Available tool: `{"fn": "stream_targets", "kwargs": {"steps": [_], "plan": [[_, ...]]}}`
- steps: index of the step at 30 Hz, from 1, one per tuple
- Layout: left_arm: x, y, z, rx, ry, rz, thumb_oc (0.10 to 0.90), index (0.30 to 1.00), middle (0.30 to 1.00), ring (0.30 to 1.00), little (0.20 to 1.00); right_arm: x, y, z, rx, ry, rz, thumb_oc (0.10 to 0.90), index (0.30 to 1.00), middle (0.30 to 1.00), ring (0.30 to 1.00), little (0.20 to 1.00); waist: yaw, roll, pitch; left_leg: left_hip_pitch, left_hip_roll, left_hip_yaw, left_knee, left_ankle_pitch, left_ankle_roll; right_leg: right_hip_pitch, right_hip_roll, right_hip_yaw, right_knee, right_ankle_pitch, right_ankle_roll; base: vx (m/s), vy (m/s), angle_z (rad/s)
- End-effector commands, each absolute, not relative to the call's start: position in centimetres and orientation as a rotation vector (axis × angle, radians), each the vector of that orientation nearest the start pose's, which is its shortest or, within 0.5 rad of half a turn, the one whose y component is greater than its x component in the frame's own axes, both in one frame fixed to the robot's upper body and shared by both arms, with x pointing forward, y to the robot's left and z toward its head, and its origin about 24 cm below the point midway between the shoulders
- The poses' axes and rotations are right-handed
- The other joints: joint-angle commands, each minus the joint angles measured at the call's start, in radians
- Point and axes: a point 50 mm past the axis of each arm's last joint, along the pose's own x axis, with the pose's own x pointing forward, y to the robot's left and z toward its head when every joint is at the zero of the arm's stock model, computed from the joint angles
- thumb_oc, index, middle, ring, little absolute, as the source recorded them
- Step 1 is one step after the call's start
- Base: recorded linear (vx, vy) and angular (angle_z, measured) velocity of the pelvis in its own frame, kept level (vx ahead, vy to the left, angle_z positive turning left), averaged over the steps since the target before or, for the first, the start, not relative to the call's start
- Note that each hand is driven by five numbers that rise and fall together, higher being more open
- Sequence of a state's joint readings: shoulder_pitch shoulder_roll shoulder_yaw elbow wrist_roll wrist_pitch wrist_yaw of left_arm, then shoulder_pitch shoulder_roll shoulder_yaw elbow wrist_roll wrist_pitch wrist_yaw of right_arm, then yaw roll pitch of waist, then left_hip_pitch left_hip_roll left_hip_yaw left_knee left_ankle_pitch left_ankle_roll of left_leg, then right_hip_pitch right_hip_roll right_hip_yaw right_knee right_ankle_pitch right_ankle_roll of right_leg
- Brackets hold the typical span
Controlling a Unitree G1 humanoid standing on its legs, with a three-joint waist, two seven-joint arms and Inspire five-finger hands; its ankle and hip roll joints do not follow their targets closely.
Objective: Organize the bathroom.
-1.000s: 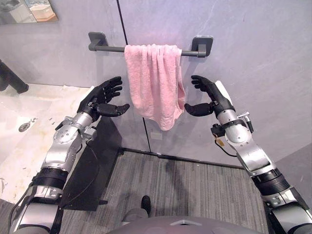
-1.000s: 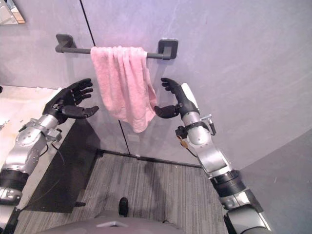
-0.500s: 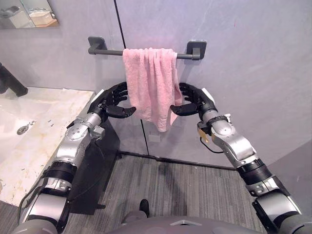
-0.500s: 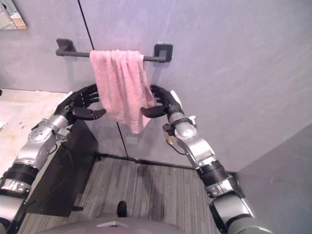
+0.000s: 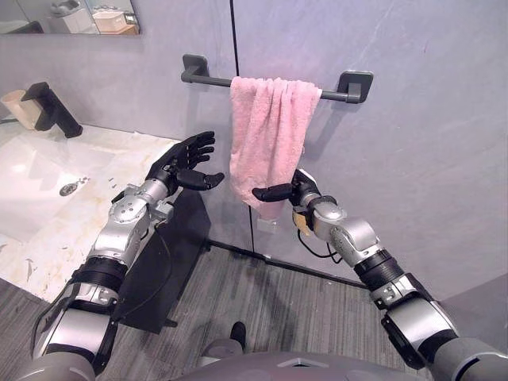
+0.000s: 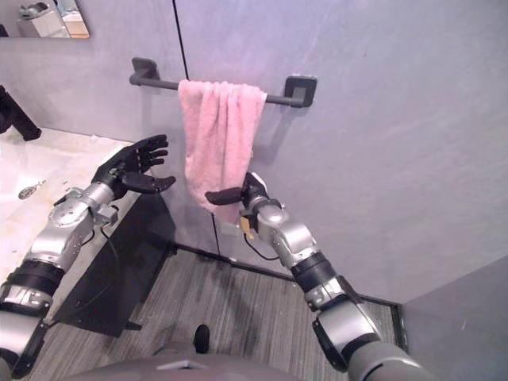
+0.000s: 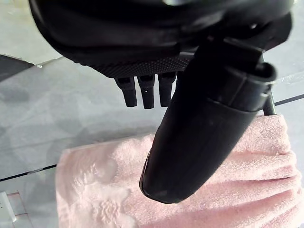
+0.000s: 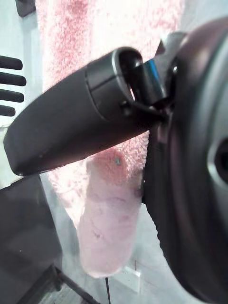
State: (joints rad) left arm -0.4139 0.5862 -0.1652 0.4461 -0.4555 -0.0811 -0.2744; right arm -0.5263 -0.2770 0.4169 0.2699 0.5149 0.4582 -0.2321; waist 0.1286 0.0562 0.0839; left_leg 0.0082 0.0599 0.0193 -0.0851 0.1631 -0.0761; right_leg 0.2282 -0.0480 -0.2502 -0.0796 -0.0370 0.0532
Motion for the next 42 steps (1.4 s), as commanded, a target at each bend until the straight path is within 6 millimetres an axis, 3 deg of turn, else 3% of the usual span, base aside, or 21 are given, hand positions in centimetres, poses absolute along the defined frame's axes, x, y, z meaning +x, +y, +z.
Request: {"fn": "stream_targets", "kwargs": {"steps": [1, 6, 8, 13, 22, 27, 42], "plan": [[34.5, 23.5, 13.9, 0.226, -0.169, -0.278, 0.800, 0.900, 0.900, 0.900, 0.900, 34.3, -9.1, 12.8, -0.136, 0.053, 0.223, 0.800, 0.900, 0.900, 0.900, 0.900, -0.022, -0.039, -0.098, -0.005, 0.046, 0.058, 0.040, -0.100, -0.070, -0.039, -0.005, 0.036, 0.002, -0.048, 0.002, 0.00, 0.000, 0.00], [34.3, 23.9, 13.6, 0.223, -0.159, -0.287, 0.800, 0.900, 0.900, 0.900, 0.900, 34.4, -10.6, 13.2, -0.250, 0.017, 0.173, 0.800, 0.900, 0.900, 0.900, 0.900, -0.034, -0.036, -0.097, -0.002, 0.049, 0.070, 0.040, -0.101, -0.069, -0.043, -0.006, 0.045, 0.008, -0.051, 0.002, 0.00, 0.000, 0.00], [34.1, 23.9, 13.3, 0.209, -0.147, -0.315, 0.800, 0.900, 0.900, 0.900, 0.900, 34.6, -12.2, 14.2, -0.397, -0.058, 0.099, 0.800, 0.900, 0.900, 0.900, 0.900, -0.043, -0.033, -0.095, 0.002, 0.050, 0.075, 0.039, -0.103, -0.066, -0.045, -0.006, 0.053, 0.012, -0.053, 0.002, 0.01, 0.007, -0.09], [33.8, 24.2, 13.0, 0.182, -0.136, -0.322, 0.800, 0.900, 0.900, 0.900, 0.900, 34.1, -13.6, 16.1, -0.481, -0.164, 0.063, 0.800, 0.900, 0.900, 0.900, 0.900, -0.059, -0.026, -0.093, 0.004, 0.051, 0.086, 0.039, -0.105, -0.064, -0.049, -0.007, 0.067, 0.015, -0.054, 0.005, 0.01, 0.008, -0.06], [33.6, 24.7, 12.6, 0.171, -0.140, -0.285, 0.800, 0.900, 0.900, 0.900, 0.900, 33.1, -12.8, 16.8, -0.516, -0.239, 0.128, 0.800, 0.900, 0.900, 0.900, 0.900, -0.068, -0.015, -0.089, 0.007, 0.048, 0.092, 0.044, -0.110, -0.063, -0.050, -0.008, 0.078, 0.019, -0.057, 0.005, 0.01, 0.014, -0.06], [33.5, 24.5, 12.3, 0.183, -0.137, -0.276, 0.800, 0.900, 0.900, 0.900, 0.900, 33.1, -12.0, 17.3, -0.451, -0.241, 0.166, 0.800, 0.900, 0.900, 0.900, 0.900, -0.060, -0.016, -0.088, 0.009, 0.049, 0.086, 0.046, -0.112, -0.064, -0.050, -0.008, 0.071, 0.024, -0.060, 0.003, 0.00, 0.000, 0.00], [32.7, 24.2, 15.3, 0.262, -0.312, -0.219, 0.800, 0.900, 0.900, 0.900, 0.900, 33.0, -10.5, 18.6, -0.389, -0.293, 0.164, 0.800, 0.900, 0.900, 0.900, 0.900, -0.026, -0.027, -0.098, 0.008, 0.036, 0.053, 0.053, -0.123, -0.060, -0.053, -0.011, 0.052, 0.028, -0.060, 0.001, 0.00, 0.000, 0.00]]}}
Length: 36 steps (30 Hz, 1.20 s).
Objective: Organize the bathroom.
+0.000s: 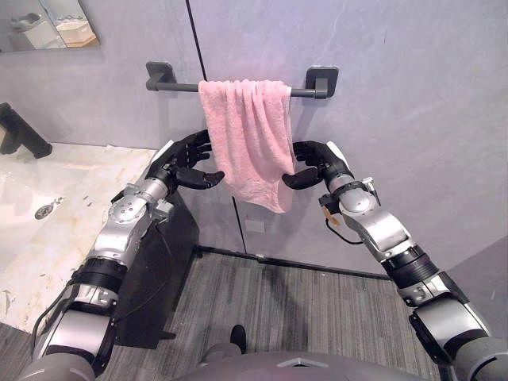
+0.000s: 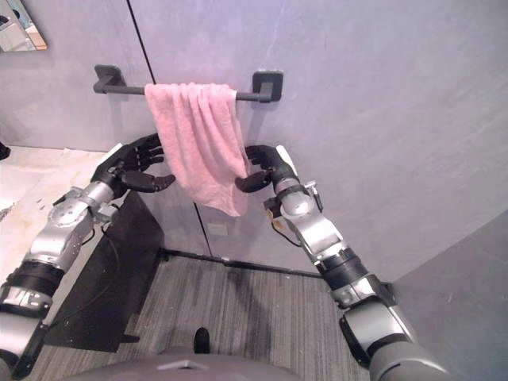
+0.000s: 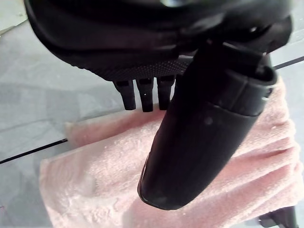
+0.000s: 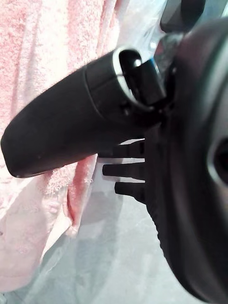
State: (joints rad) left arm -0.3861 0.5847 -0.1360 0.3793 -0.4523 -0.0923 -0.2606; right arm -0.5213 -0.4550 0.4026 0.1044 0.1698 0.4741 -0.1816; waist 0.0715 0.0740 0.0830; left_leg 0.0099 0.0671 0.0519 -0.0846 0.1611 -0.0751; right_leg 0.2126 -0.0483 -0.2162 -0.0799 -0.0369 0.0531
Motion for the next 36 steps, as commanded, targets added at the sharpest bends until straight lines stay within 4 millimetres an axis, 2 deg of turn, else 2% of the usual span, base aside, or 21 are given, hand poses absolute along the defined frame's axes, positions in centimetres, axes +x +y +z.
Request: {"fn": "stream_targets", "kwargs": {"steps": [1, 7, 13, 17, 25, 26, 28, 30, 36], "plan": [[32.7, 24.1, 15.5, 0.257, -0.325, -0.227, 0.800, 0.900, 0.900, 0.900, 0.900, 33.0, -10.3, 18.6, -0.385, -0.292, 0.164, 0.800, 0.900, 0.900, 0.900, 0.900, 0.032, -0.045, -0.097, 0.007, 0.029, 0.019, 0.050, -0.121, -0.061, -0.036, -0.011, 0.017, 0.027, -0.061, 0.001, 0.00, 0.000, 0.00], [32.8, 23.8, 16.1, 0.290, -0.354, -0.228, 0.800, 0.900, 0.900, 0.900, 0.900, 33.2, -9.8, 18.3, -0.395, -0.279, 0.165, 0.800, 0.900, 0.900, 0.900, 0.900, 0.034, -0.042, -0.098, 0.009, 0.028, 0.019, 0.045, -0.119, -0.062, -0.033, -0.010, 0.014, 0.026, -0.061, 0.002, 0.00, 0.000, 0.00], [32.0, 24.1, 17.6, 0.346, -0.476, -0.107, 0.800, 0.900, 0.900, 0.900, 0.900, 33.2, -10.1, 17.6, -0.404, -0.260, 0.145, 0.800, 0.900, 0.900, 0.900, 0.900, 0.044, -0.046, -0.099, 0.007, 0.029, 0.012, 0.048, -0.121, -0.064, -0.032, -0.011, 0.007, 0.028, -0.064, -0.001, 0.00, 0.000, 0.00], [31.7, 24.2, 17.6, 0.345, -0.495, -0.040, 0.800, 0.900, 0.900, 0.900, 0.900, 33.1, -9.9, 17.4, -0.405, -0.257, 0.137, 0.800, 0.900, 0.900, 0.900, 0.900, 0.048, -0.049, -0.099, 0.007, 0.028, 0.005, 0.048, -0.123, -0.063, -0.033, -0.011, 0.005, 0.031, -0.067, -0.003, 0.00, 0.000, 0.00], [32.1, 23.6, 16.6, 0.331, -0.436, -0.053, 0.800, 0.900, 0.900, 0.900, 0.900, 33.1, -9.5, 17.3, -0.402, -0.254, 0.138, 0.800, 0.900, 0.900, 0.900, 0.900, 0.047, -0.051, -0.098, 0.008, 0.028, 0.001, 0.048, -0.123, -0.063, -0.033, -0.007, 0.005, 0.035, -0.069, -0.005, 0.00, -0.002, 0.00], [32.7, 23.8, 15.6, 0.303, -0.362, -0.079, 0.800, 0.900, 0.900, 0.900, 0.900, 33.3, -9.3, 17.3, -0.409, -0.251, 0.147, 0.800, 0.900, 0.900, 0.900, 0.900, 0.040, -0.048, -0.097, 0.009, 0.030, 0.006, 0.049, -0.121, -0.064, -0.033, -0.006, 0.010, 0.036, -0.068, -0.003, 0.00, 0.000, 0.00], [32.9, 23.9, 15.2, 0.302, -0.336, -0.089, 0.800, 0.900, 0.900, 0.900, 0.900, 33.3, -9.3, 17.3, -0.413, -0.252, 0.151, 0.800, 0.900, 0.900, 0.900, 0.900, 0.036, -0.046, -0.095, 0.011, 0.032, 0.009, 0.049, -0.121, -0.064, -0.033, -0.006, 0.013, 0.036, -0.067, -0.002, 0.00, 0.000, 0.00], [33.4, 23.9, 14.0, 0.290, -0.250, -0.142, 0.800, 0.900, 0.900, 0.900, 0.900, 33.3, -9.3, 17.5, -0.423, -0.253, 0.160, 0.800, 0.900, 0.900, 0.900, 0.900, 0.025, -0.040, -0.092, 0.013, 0.037, 0.020, 0.052, -0.119, -0.066, -0.031, -0.005, 0.020, 0.035, -0.066, -0.001, 0.00, 0.000, 0.00], [33.8, 24.2, 12.5, 0.243, -0.169, -0.163, 0.800, 0.900, 0.900, 0.900, 0.900, 33.4, -9.4, 17.6, -0.433, -0.255, 0.173, 0.800, 0.900, 0.900, 0.900, 0.900, 0.010, -0.033, -0.087, 0.018, 0.041, 0.033, 0.052, -0.116, -0.068, -0.030, -0.005, 0.029, 0.036, -0.064, 0.000, 0.01, 0.005, -0.02]]}}
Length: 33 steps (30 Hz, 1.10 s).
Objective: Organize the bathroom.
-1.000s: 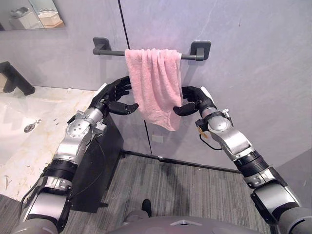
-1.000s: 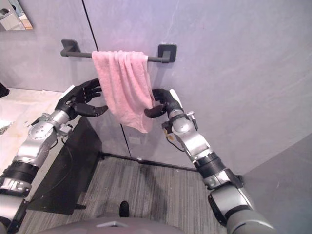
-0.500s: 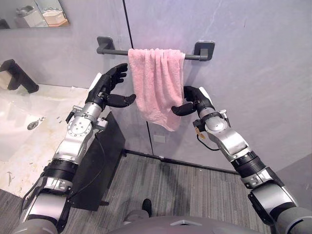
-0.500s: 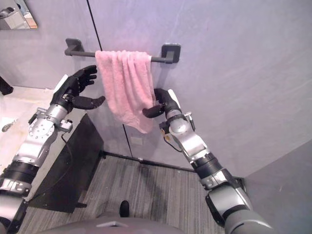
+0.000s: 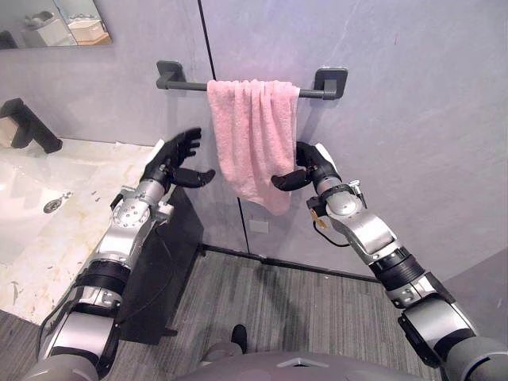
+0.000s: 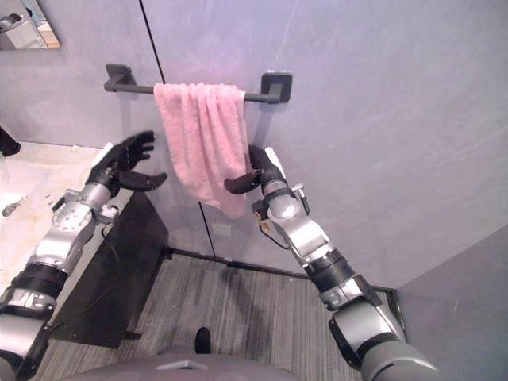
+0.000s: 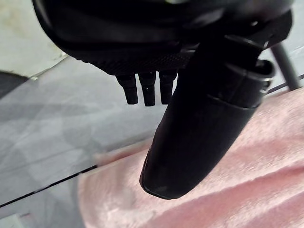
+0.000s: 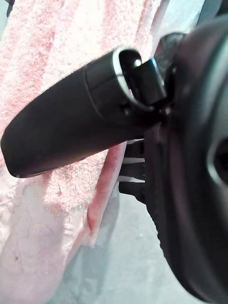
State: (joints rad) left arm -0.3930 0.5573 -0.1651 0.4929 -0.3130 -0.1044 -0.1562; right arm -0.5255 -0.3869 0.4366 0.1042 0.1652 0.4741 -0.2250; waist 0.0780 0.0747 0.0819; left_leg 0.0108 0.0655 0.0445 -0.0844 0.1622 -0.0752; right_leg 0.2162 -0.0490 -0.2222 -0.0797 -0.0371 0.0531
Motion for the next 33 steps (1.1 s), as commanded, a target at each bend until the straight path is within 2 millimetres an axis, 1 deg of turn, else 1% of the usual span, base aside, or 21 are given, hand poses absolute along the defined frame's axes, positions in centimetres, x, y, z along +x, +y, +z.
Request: {"fn": "stream_targets", "kwargs": {"steps": [1, 4, 11, 18, 19, 20, 21, 22, 23, 33], "plan": [[33.9, 24.2, 12.3, 0.239, -0.158, -0.167, 0.800, 0.900, 0.900, 0.900, 0.900, 33.4, -9.5, 17.6, -0.438, -0.255, 0.175, 0.800, 0.900, 0.900, 0.900, 0.900, 0.000, -0.032, -0.085, 0.016, 0.043, 0.043, 0.053, -0.116, -0.068, -0.034, -0.005, 0.036, 0.036, -0.064, -0.001, 0.00, 0.000, 0.00], [34.0, 24.3, 11.9, 0.244, -0.150, -0.159, 0.800, 0.900, 0.900, 0.900, 0.900, 33.3, -9.7, 17.5, -0.454, -0.254, 0.181, 0.800, 0.900, 0.900, 0.900, 0.900, -0.009, -0.027, -0.080, 0.019, 0.047, 0.052, 0.053, -0.114, -0.068, -0.032, -0.005, 0.041, 0.038, -0.065, -0.001, 0.02, 0.015, -0.04], [33.9, 24.6, 12.2, 0.256, -0.160, -0.133, 0.800, 0.900, 0.900, 0.900, 0.900, 33.0, -10.1, 17.1, -0.469, -0.246, 0.191, 0.800, 0.900, 0.900, 0.900, 0.900, -0.018, -0.024, -0.077, 0.027, 0.050, 0.060, 0.050, -0.112, -0.069, -0.029, -0.005, 0.047, 0.042, -0.067, -0.001, 0.00, 0.000, 0.00], [33.9, 24.9, 11.8, 0.260, -0.142, -0.132, 0.800, 0.900, 0.900, 0.900, 0.900, 32.7, -10.2, 16.4, -0.475, -0.230, 0.210, 0.800, 0.900, 0.900, 0.900, 0.900, -0.024, -0.019, -0.075, 0.028, 0.052, 0.059, 0.054, -0.112, -0.069, -0.026, -0.001, 0.055, 0.045, -0.069, -0.003, 0.01, 0.003, 0.00], [33.9, 24.9, 11.8, 0.264, -0.139, -0.132, 0.759, 0.839, 0.839, 0.839, 0.839, 32.6, -10.1, 16.3, -0.475, -0.226, 0.218, 0.800, 0.900, 0.900, 0.900, 0.900, -0.025, -0.019, -0.074, 0.029, 0.052, 0.059, 0.054, -0.111, -0.069, -0.025, -0.001, 0.057, 0.046, -0.069, -0.004, 0.04, 0.008, -0.01], [34.0, 24.9, 11.8, 0.270, -0.134, -0.134, 0.605, 0.608, 0.608, 0.608, 0.608, 32.6, -10.0, 16.3, -0.477, -0.224, 0.226, 0.643, 0.665, 0.665, 0.665, 0.665, -0.026, -0.018, -0.074, 0.029, 0.052, 0.060, 0.055, -0.111, -0.070, -0.024, -0.001, 0.058, 0.046, -0.069, -0.004, 0.03, 0.007, -0.01], [34.0, 24.9, 11.8, 0.270, -0.131, -0.135, 0.587, 0.580, 0.580, 0.580, 0.580, 32.6, -10.0, 16.3, -0.477, -0.224, 0.229, 0.549, 0.524, 0.524, 0.524, 0.524, -0.026, -0.017, -0.074, 0.030, 0.052, 0.060, 0.055, -0.111, -0.070, -0.024, -0.001, 0.058, 0.046, -0.070, -0.004, 0.00, 0.000, 0.00], [34.0, 24.9, 11.7, 0.273, -0.128, -0.135, 0.494, 0.441, 0.441, 0.441, 0.441, 32.6, -9.9, 16.3, -0.479, -0.225, 0.234, 0.467, 0.401, 0.401, 0.401, 0.401, -0.026, -0.017, -0.074, 0.030, 0.052, 0.059, 0.055, -0.111, -0.070, -0.024, -0.001, 0.059, 0.046, -0.070, -0.004, 0.00, 0.000, 0.00], [34.0, 24.9, 11.6, 0.269, -0.125, -0.138, 0.400, 0.300, 0.300, 0.300, 0.300, 32.6, -9.8, 16.2, -0.482, -0.225, 0.245, 0.400, 0.300, 0.300, 0.300, 0.300, -0.028, -0.016, -0.073, 0.032, 0.052, 0.059, 0.056, -0.112, -0.070, -0.023, -0.002, 0.058, 0.047, -0.069, -0.004, 0.00, 0.000, 0.00], [33.9, 24.7, 11.1, 0.258, -0.113, -0.129, 0.400, 0.300, 0.300, 0.300, 0.300, 32.4, -10.0, 15.8, -0.491, -0.210, 0.246, 0.400, 0.300, 0.300, 0.300, 0.300, -0.031, -0.016, -0.074, 0.040, 0.052, 0.058, 0.050, -0.111, -0.071, -0.019, -0.003, 0.059, 0.046, -0.069, -0.001, 0.01, 0.003, 0.00]]}}
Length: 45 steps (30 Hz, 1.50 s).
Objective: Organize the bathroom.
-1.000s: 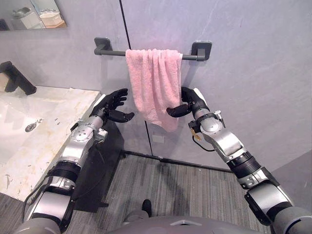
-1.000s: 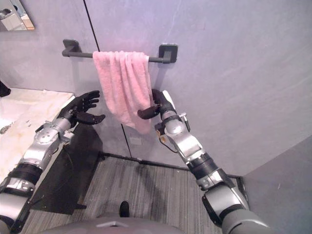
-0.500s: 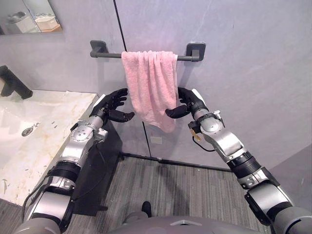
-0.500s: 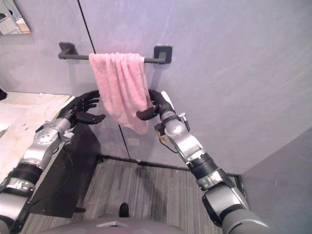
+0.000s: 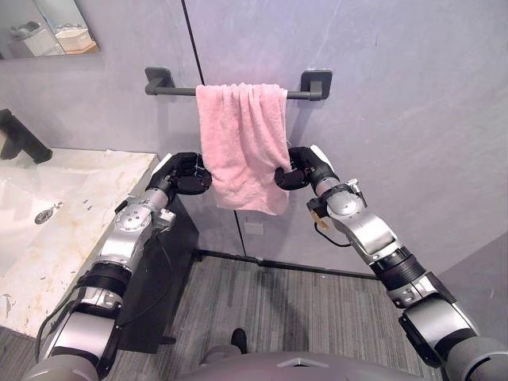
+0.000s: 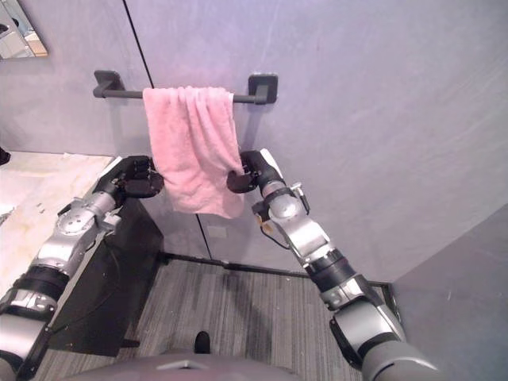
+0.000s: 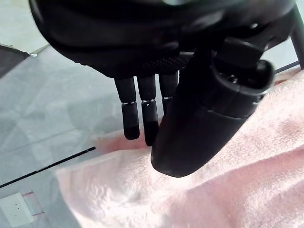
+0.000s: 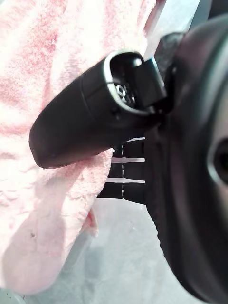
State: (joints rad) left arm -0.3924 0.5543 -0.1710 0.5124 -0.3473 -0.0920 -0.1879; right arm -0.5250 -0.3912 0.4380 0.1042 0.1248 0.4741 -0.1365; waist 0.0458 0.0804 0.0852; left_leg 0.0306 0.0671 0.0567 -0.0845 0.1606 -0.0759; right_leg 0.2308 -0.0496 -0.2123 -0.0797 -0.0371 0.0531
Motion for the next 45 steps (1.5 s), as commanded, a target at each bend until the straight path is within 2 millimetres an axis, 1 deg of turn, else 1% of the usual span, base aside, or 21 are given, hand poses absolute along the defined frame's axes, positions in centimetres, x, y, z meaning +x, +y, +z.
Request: {"fn": "stream_targets", "kwargs": {"steps": [1, 9, 12, 15, 16, 17, 18, 19, 20, 22, 23, 26, 31, 32, 33, 34, 40, 45], "plan": [[33.9, 24.7, 11.0, 0.258, -0.113, -0.123, 0.400, 0.300, 0.300, 0.300, 0.300, 32.3, -10.0, 15.7, -0.491, -0.209, 0.244, 0.400, 0.300, 0.300, 0.300, 0.300, 0.002, -0.022, -0.077, 0.020, 0.051, 0.046, 0.051, -0.109, -0.070, -0.034, -0.002, 0.048, 0.046, -0.069, -0.001, 0.00, 0.000, 0.00], [33.5, 25.4, 11.2, 0.260, -0.137, -0.064, 0.400, 0.300, 0.300, 0.300, 0.300, 32.0, -10.5, 15.3, -0.487, -0.202, 0.237, 0.400, 0.300, 0.300, 0.300, 0.300, 0.007, -0.027, -0.076, 0.019, 0.048, 0.041, 0.050, -0.110, -0.067, -0.035, -0.003, 0.043, 0.049, -0.071, -0.002, 0.00, 0.000, 0.00], [33.0, 26.3, 11.3, 0.249, -0.147, -0.004, 0.400, 0.300, 0.300, 0.300, 0.300, 31.9, -10.8, 15.0, -0.487, -0.198, 0.218, 0.400, 0.300, 0.300, 0.300, 0.300, 0.017, -0.028, -0.075, 0.017, 0.046, 0.032, 0.052, -0.111, -0.066, -0.034, -0.004, 0.039, 0.050, -0.071, -0.004, 0.00, 0.000, 0.00], [32.8, 26.7, 11.3, 0.236, -0.149, 0.027, 0.400, 0.300, 0.300, 0.300, 0.300, 31.9, -10.8, 14.9, -0.488, -0.196, 0.211, 0.400, 0.300, 0.300, 0.300, 0.300, 0.020, -0.028, -0.076, 0.016, 0.044, 0.030, 0.053, -0.113, -0.065, -0.034, -0.005, 0.037, 0.050, -0.072, -0.003, 0.00, 0.000, 0.00], [32.5, 27.2, 11.1, 0.239, -0.136, 0.060, 0.400, 0.300, 0.300, 0.300, 0.300, 31.9, -11.0, 14.8, -0.487, -0.194, 0.202, 0.400, 0.300, 0.300, 0.300, 0.300, 0.023, -0.028, -0.076, 0.017, 0.043, 0.028, 0.052, -0.114, -0.064, -0.035, -0.005, 0.034, 0.051, -0.073, -0.003, 0.00, 0.000, 0.00], [32.5, 27.2, 11.1, 0.239, -0.136, 0.060, 0.400, 0.300, 0.300, 0.300, 0.300, 31.9, -11.0, 14.8, -0.487, -0.194, 0.202, 0.400, 0.300, 0.300, 0.300, 0.300, 0.023, -0.028, -0.076, 0.017, 0.043, 0.028, 0.052, -0.114, -0.064, -0.035, -0.005, 0.034, 0.051, -0.073, -0.003, -0.03, -0.009, 0.02], [31.8, 28.1, 10.7, 0.243, -0.121, 0.092, 0.400, 0.300, 0.300, 0.300, 0.300, 31.8, -11.4, 14.7, -0.484, -0.191, 0.184, 0.400, 0.300, 0.300, 0.300, 0.300, 0.030, -0.030, -0.075, 0.016, 0.041, 0.025, 0.052, -0.115, -0.063, -0.034, -0.007, 0.027, 0.050, -0.073, -0.003, 0.00, 0.000, 0.00], [31.8, 28.1, 10.7, 0.243, -0.121, 0.092, 0.400, 0.300, 0.300, 0.300, 0.300, 31.8, -11.4, 14.7, -0.484, -0.191, 0.184, 0.400, 0.300, 0.300, 0.300, 0.300, 0.030, -0.030, -0.075, 0.016, 0.041, 0.025, 0.052, -0.115, -0.063, -0.034, -0.007, 0.027, 0.050, -0.073, -0.003, -0.05, -0.012, 0.01], [31.4, 28.6, 10.4, 0.244, -0.108, 0.108, 0.400, 0.300, 0.300, 0.300, 0.300, 31.7, -11.7, 14.6, -0.484, -0.189, 0.173, 0.400, 0.300, 0.300, 0.300, 0.300, 0.033, -0.031, -0.075, 0.014, 0.040, 0.023, 0.054, -0.116, -0.064, -0.034, -0.008, 0.022, 0.050, -0.073, -0.003, 0.00, 0.000, 0.00], [31.3, 28.8, 10.3, 0.246, -0.104, 0.111, 0.400, 0.300, 0.300, 0.300, 0.300, 31.7, -11.7, 14.5, -0.485, -0.189, 0.169, 0.400, 0.300, 0.300, 0.300, 0.300, 0.035, -0.031, -0.075, 0.012, 0.040, 0.022, 0.054, -0.116, -0.064, -0.035, -0.009, 0.020, 0.050, -0.072, -0.002, -0.03, -0.003, 0.04], [31.1, 29.2, 10.3, 0.240, -0.098, 0.125, 0.400, 0.300, 0.300, 0.300, 0.300, 31.8, -11.9, 14.5, -0.489, -0.186, 0.160, 0.400, 0.300, 0.300, 0.300, 0.300, 0.037, -0.030, -0.075, 0.015, 0.038, 0.020, 0.050, -0.116, -0.063, -0.036, -0.010, 0.018, 0.050, -0.072, -0.002, -0.03, 0.000, 0.04], [30.8, 29.5, 10.1, 0.242, -0.086, 0.128, 0.400, 0.300, 0.300, 0.300, 0.300, 31.7, -12.1, 14.3, -0.489, -0.184, 0.147, 0.400, 0.300, 0.300, 0.300, 0.300, 0.040, -0.030, -0.078, 0.013, 0.035, 0.020, 0.047, -0.117, -0.061, -0.037, -0.010, 0.015, 0.046, -0.071, -0.001, -0.03, -0.003, 0.04], [30.8, 29.5, 10.0, 0.244, -0.083, 0.128, 0.400, 0.300, 0.300, 0.300, 0.300, 31.7, -12.3, 14.2, -0.489, -0.182, 0.136, 0.400, 0.300, 0.300, 0.300, 0.300, 0.040, -0.031, -0.077, 0.012, 0.034, 0.020, 0.046, -0.117, -0.061, -0.037, -0.011, 0.013, 0.044, -0.069, 0.000, -0.01, -0.001, 0.00], [30.7, 29.5, 9.8, 0.227, -0.077, 0.122, 0.400, 0.300, 0.300, 0.300, 0.300, 31.7, -12.5, 14.3, -0.489, -0.191, 0.124, 0.700, 0.749, 0.749, 0.749, 0.749, 0.040, -0.031, -0.077, 0.011, 0.035, 0.021, 0.044, -0.115, -0.062, -0.038, -0.011, 0.013, 0.042, -0.067, 0.001, 0.00, 0.000, 0.00], [30.7, 29.5, 9.8, 0.227, -0.077, 0.122, 0.400, 0.300, 0.300, 0.300, 0.300, 31.7, -12.5, 14.3, -0.489, -0.191, 0.124, 0.700, 0.749, 0.749, 0.749, 0.749, 0.040, -0.031, -0.077, 0.011, 0.035, 0.021, 0.044, -0.115, -0.062, -0.038, -0.011, 0.013, 0.042, -0.067, 0.001, -0.03, -0.006, -0.01], [30.7, 29.4, 9.7, 0.213, -0.074, 0.125, 0.800, 0.900, 0.900, 0.900, 0.900, 31.7, -12.5, 14.4, -0.479, -0.204, 0.118, 0.800, 0.900, 0.900, 0.900, 0.900, 0.040, -0.031, -0.077, 0.011, 0.034, 0.021, 0.044, -0.115, -0.061, -0.039, -0.010, 0.014, 0.041, -0.066, 0.001, 0.00, 0.000, 0.00], [30.8, 29.0, 9.2, 0.184, -0.054, 0.115, 0.800, 0.900, 0.900, 0.900, 0.900, 31.6, -12.4, 14.6, -0.475, -0.227, 0.122, 0.800, 0.900, 0.900, 0.900, 0.900, 0.037, -0.031, -0.076, 0.010, 0.034, 0.023, 0.044, -0.113, -0.061, -0.040, -0.009, 0.018, 0.041, -0.065, 0.001, 0.00, 0.000, 0.00], [30.6, 28.8, 8.7, 0.175, -0.045, 0.107, 0.800, 0.900, 0.900, 0.900, 0.900, 31.6, -12.7, 14.6, -0.477, -0.224, 0.118, 0.800, 0.900, 0.900, 0.900, 0.900, 0.036, -0.031, -0.075, 0.008, 0.035, 0.026, 0.044, -0.113, -0.060, -0.040, -0.009, 0.017, 0.038, -0.065, 0.000, 0.00, 0.000, 0.00]]}}
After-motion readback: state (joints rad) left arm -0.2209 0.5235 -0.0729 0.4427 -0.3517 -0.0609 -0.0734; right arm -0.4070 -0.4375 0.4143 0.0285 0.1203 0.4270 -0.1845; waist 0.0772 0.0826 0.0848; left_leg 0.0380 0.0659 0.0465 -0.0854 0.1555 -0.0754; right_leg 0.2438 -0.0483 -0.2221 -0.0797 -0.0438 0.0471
